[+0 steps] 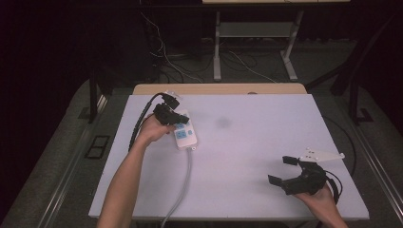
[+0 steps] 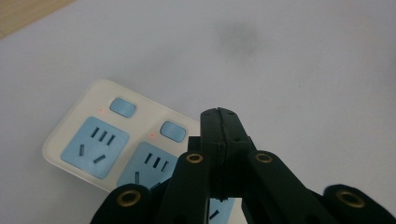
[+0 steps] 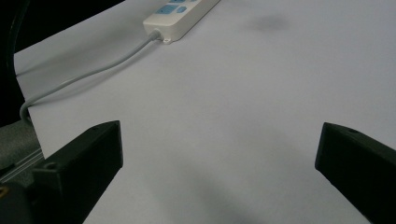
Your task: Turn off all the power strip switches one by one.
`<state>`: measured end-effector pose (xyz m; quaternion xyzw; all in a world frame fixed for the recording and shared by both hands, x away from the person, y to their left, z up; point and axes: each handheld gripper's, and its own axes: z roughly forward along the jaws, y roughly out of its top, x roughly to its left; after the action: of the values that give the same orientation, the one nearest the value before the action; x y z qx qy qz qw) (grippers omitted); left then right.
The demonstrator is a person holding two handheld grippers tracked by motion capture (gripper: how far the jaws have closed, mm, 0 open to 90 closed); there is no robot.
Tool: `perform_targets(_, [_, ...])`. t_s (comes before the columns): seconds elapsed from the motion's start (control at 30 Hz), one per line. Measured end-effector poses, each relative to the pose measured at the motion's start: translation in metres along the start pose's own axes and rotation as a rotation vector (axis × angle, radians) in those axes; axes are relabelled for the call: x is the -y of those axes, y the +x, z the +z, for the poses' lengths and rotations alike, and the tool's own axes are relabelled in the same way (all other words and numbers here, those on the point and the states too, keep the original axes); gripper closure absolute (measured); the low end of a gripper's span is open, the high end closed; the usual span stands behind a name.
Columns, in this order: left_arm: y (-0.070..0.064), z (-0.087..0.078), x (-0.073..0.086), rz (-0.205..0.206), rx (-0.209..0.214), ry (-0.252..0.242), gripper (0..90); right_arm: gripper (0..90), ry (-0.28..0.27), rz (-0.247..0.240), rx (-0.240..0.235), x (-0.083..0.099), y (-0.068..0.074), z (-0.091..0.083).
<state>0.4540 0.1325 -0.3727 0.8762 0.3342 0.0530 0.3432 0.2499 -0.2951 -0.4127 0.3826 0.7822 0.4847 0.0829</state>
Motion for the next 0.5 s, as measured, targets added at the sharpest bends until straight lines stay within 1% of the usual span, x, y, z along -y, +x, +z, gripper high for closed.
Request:
perform_targets(0.27, [0.002,-0.009,-0.009,0.01,-0.019,-0.009,89.2,0.7,-0.001,0.0,0.002,0.0,0.0,0.0])
perform_targets(0.5, [0.007,-0.008,-0.014,0.006,-0.044,-0.006,89.2,0.7,0.003,0.001,0.001,0.0,0.0,0.0])
